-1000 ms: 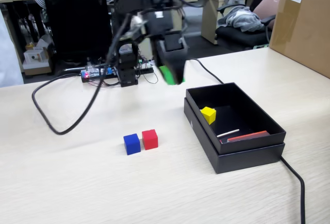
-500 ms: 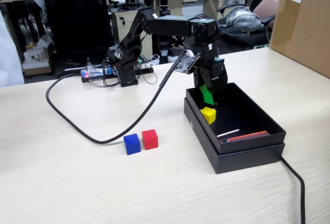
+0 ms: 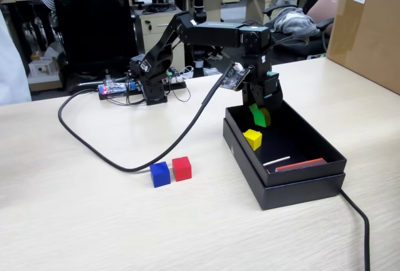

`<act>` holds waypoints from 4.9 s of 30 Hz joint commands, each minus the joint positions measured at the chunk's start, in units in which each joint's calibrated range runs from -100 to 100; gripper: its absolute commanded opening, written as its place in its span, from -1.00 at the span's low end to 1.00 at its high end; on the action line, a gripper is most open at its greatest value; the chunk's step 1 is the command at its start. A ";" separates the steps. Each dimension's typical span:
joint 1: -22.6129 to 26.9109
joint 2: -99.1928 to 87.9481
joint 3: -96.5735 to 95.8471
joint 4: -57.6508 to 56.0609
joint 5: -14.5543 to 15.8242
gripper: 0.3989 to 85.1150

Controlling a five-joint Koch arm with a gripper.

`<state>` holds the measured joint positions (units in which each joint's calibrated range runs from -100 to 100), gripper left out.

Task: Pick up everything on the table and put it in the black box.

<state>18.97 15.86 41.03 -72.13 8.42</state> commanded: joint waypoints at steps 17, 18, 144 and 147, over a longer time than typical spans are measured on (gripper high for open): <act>-10.70 -43.45 -7.94 -6.10 -4.88 -0.04; -12.45 -44.37 -9.57 -6.10 -5.71 0.02; -20.37 8.64 6.38 -7.57 -7.77 0.11; -20.37 12.08 7.65 -7.57 -7.67 0.10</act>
<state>-1.34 28.16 44.32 -78.24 0.81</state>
